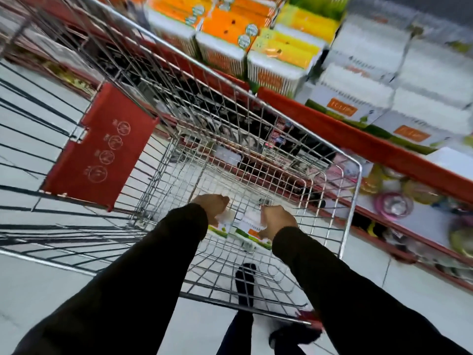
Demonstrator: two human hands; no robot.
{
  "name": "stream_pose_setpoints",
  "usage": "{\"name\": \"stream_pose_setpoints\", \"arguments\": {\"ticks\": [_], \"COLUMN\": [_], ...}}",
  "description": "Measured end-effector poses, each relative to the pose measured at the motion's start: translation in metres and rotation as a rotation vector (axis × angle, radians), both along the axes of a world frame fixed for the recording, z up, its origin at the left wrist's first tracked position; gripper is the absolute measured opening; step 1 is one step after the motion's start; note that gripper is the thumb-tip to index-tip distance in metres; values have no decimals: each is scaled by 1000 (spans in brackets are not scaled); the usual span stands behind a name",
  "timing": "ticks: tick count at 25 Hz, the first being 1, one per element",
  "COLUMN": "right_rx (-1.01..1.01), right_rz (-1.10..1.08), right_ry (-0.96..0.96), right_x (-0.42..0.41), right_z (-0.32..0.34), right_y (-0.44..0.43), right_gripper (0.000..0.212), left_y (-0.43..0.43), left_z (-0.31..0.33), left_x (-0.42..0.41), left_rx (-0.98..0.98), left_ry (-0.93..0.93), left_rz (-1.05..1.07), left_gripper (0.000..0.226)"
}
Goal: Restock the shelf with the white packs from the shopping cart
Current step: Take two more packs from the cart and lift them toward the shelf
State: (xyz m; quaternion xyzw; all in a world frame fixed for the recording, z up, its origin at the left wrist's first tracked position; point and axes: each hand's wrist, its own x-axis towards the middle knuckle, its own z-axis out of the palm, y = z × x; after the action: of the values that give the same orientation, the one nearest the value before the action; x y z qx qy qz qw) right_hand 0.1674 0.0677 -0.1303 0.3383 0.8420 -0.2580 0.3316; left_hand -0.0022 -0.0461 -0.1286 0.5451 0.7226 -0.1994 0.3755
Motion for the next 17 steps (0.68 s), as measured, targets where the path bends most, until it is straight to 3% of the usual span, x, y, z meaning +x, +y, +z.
{"name": "stream_pose_setpoints", "arguments": {"ticks": [1,5,9,14,17], "right_rx": [4,72,106,271,399], "right_rz": [-20,-84,-162,-239,-330], "right_ry": [23,157,260,364,392], "right_x": [3,13,25,74,127], "right_z": [9,73,152,244,281], "right_y": [0,6,19,33,49], "right_gripper": [37,76,52,46,42], "left_y": [-4,-7,2,27,53], "left_z": [9,73,161,260,290], "left_x": [2,12,22,60,94], "left_rx": [14,143,207,368,476], "left_ry": [14,88,182,183,169], "left_rz": [15,150,181,129,35], "left_gripper": [50,57,43,38,48]}}
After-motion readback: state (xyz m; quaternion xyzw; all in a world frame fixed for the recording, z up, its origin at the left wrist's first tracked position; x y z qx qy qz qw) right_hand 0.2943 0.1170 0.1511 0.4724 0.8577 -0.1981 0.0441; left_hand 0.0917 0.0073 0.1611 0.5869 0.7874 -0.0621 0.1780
